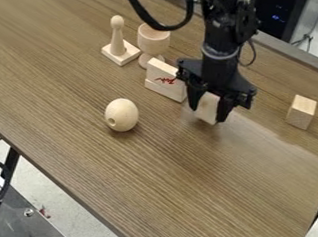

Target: Pick the square block from the tower and put it in the middle of the table.

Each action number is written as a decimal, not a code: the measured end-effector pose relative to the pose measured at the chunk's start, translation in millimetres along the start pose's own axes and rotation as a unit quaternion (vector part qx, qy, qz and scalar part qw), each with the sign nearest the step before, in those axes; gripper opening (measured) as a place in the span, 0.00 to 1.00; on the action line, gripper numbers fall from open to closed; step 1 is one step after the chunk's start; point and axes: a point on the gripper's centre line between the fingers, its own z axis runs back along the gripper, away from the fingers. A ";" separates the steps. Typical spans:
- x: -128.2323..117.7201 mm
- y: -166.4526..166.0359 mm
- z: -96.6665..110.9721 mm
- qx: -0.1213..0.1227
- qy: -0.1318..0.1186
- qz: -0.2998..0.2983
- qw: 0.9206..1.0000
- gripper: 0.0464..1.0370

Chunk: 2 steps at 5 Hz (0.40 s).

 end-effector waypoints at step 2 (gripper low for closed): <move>-2.3 -0.4 -5.4 0.011 -0.001 -0.001 1.000 0.90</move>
